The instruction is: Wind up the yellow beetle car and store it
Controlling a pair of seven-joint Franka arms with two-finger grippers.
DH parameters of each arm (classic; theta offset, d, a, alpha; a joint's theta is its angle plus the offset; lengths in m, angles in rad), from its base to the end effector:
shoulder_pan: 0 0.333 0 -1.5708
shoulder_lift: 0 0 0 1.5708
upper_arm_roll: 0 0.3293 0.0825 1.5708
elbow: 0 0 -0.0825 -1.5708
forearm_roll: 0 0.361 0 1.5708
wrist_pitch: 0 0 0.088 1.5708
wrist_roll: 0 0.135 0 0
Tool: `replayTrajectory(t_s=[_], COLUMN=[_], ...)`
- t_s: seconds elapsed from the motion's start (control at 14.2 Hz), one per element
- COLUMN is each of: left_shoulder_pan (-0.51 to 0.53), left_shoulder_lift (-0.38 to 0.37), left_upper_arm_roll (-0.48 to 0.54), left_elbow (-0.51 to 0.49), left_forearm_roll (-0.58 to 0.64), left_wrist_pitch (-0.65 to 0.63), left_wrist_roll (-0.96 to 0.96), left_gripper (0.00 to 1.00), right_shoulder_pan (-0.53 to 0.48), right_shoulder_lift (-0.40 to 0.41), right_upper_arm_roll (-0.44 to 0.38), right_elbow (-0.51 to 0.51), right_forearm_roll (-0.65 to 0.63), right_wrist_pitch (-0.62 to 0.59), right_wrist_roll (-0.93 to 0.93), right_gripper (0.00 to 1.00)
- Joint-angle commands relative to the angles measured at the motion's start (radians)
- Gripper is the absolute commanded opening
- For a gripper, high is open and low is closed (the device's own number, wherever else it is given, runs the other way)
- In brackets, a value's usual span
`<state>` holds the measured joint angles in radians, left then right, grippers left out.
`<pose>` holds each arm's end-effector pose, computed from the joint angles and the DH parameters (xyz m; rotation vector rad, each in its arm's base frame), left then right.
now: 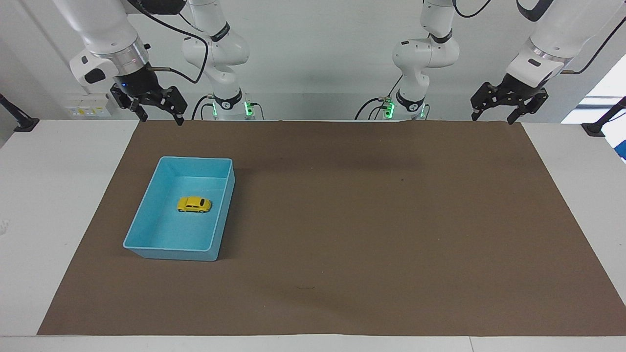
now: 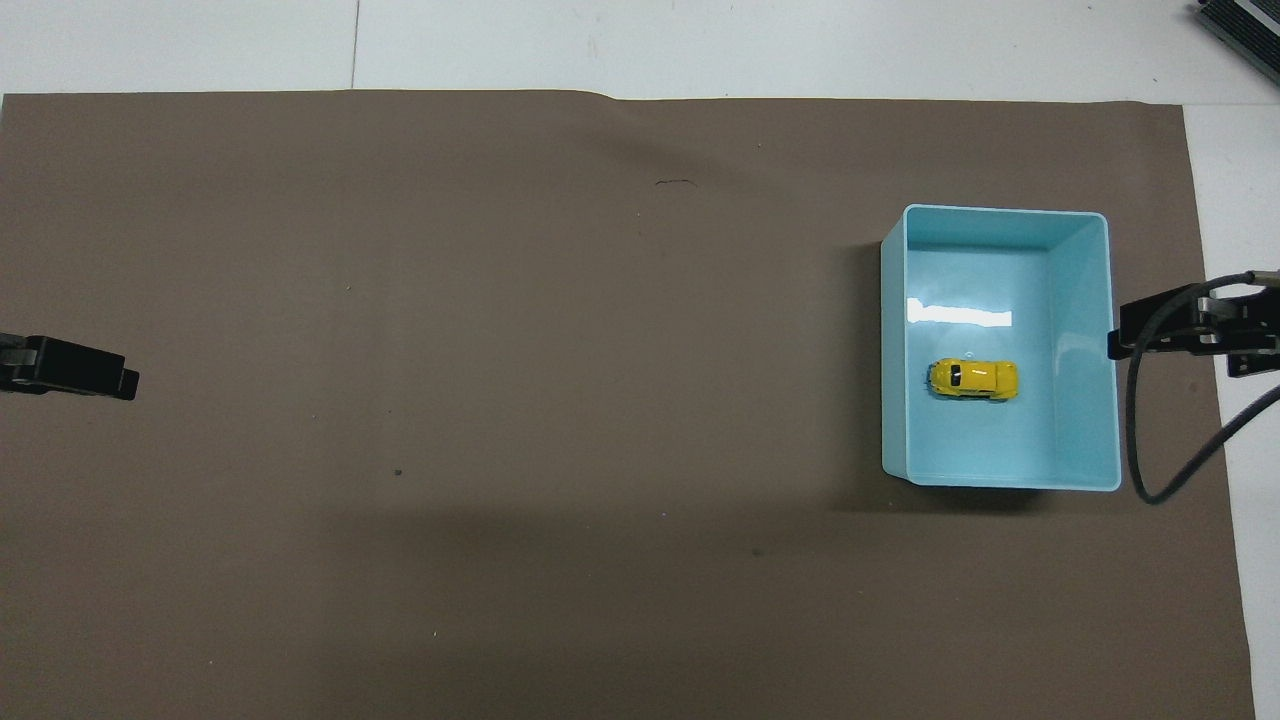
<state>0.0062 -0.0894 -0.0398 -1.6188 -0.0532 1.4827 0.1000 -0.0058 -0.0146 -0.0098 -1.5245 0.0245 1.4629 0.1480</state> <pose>0.4911 -0.0250 0.6269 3.0825 -0.2112 -0.0697 0.5145 -0.0045 0.6288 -3.1091 0.2517 0.0757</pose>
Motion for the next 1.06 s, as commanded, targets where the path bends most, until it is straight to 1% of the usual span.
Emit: replayTrajectory(t_s=[0.0, 0.42, 0.99], left_shoulder_pan=[0.009, 0.009, 0.009], left_shoulder_lift=[-0.021, -0.021, -0.021], left_upper_arm_roll=[-0.003, -0.003, -0.003], left_elbow=[-0.02, -0.02, -0.02], left_forearm_roll=[-0.013, -0.013, -0.013], left_wrist_pitch=[-0.007, -0.007, -0.007], left_wrist_roll=[-0.002, -0.002, -0.002], left_gripper=[1.0, 1.0, 1.0], right_shoulder_pan=[-0.002, -0.002, -0.002], right_shoulder_lift=[-0.002, -0.002, -0.002], right_upper_arm_roll=[0.001, 0.002, 0.004], right_elbow=[0.009, 0.009, 0.009], right_forearm_roll=[0.002, -0.014, 0.0], right_wrist_pitch=[-0.006, -0.006, -0.004], right_wrist_roll=[0.015, 0.013, 0.013], right_gripper=[1.0, 1.0, 1.0])
